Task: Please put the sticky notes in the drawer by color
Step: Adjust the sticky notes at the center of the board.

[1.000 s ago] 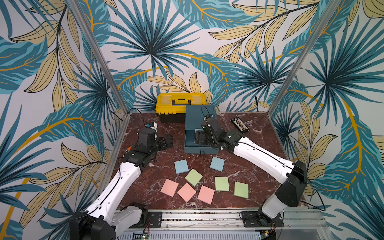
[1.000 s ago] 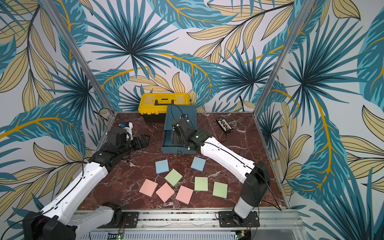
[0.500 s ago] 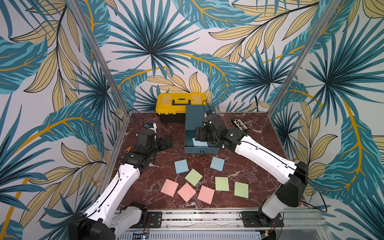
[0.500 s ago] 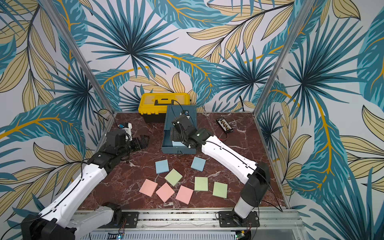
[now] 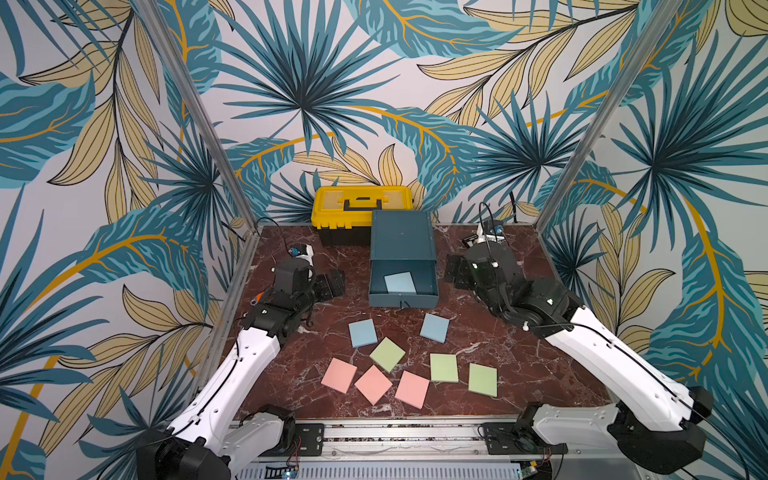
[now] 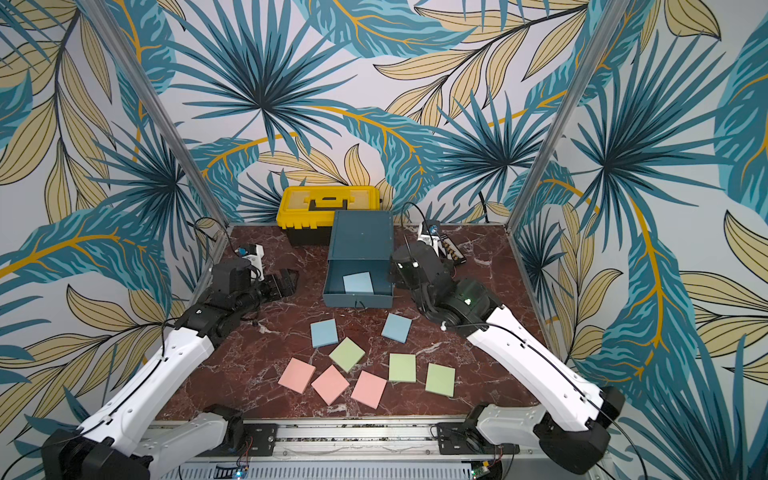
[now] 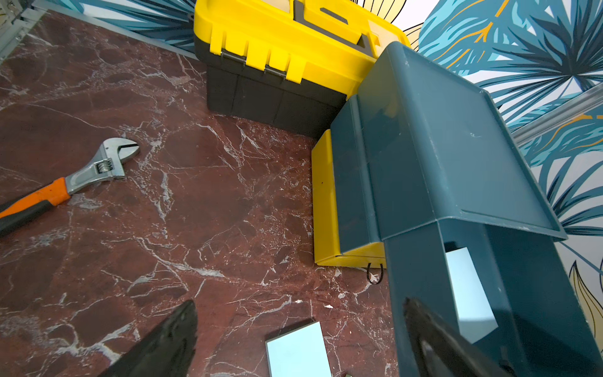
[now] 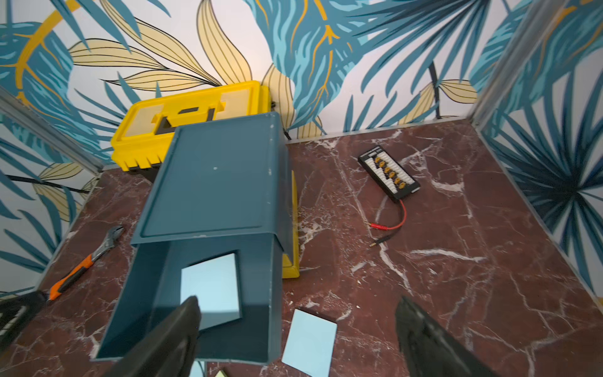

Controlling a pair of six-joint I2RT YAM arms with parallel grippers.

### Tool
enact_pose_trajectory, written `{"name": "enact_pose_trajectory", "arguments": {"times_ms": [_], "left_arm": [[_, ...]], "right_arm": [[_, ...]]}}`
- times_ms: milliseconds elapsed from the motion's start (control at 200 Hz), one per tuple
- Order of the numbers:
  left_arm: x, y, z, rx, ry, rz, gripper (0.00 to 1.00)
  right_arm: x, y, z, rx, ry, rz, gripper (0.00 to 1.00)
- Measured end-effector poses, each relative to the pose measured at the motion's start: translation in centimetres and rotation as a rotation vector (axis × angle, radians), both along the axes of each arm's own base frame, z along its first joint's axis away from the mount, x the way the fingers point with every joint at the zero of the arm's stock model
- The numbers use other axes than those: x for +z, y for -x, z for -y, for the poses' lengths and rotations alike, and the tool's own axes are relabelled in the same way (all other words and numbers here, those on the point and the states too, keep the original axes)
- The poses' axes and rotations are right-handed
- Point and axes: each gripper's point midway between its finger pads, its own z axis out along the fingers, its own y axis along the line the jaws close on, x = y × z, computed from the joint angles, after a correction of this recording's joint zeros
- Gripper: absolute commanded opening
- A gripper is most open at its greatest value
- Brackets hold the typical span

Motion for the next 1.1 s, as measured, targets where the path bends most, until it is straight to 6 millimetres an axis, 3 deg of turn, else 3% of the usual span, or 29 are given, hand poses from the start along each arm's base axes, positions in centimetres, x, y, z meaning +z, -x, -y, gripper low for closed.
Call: {"name": "enact_pose_trajectory", "arguments": {"times_ms": [215, 436, 811, 1102], "left_arm": [[-0.1, -0.1, 0.0, -0.001, 0.000, -0.001, 1.00], [-0.9, 0.0, 0.1, -0.003, 0.008, -0.015, 1.00], [-1.0, 0.0, 0.1, 0.006, 0.014, -0.021, 1.00], [-1.1, 0.0, 0.0, 0.011, 0.012, -0.023, 1.00]], "right_arm": [[-5.9, 3.0, 3.8, -0.092, 0.075, -0.111, 0.95], [-10.2, 5.8, 6.4, -0.145, 0.041, -0.172, 0.98], [-22.4, 8.5, 5.0, -0.124, -0.045, -0.406, 0.99], [-25.5, 7.4, 2.1, -0.068, -0.113, -0.431, 1.00]]}}
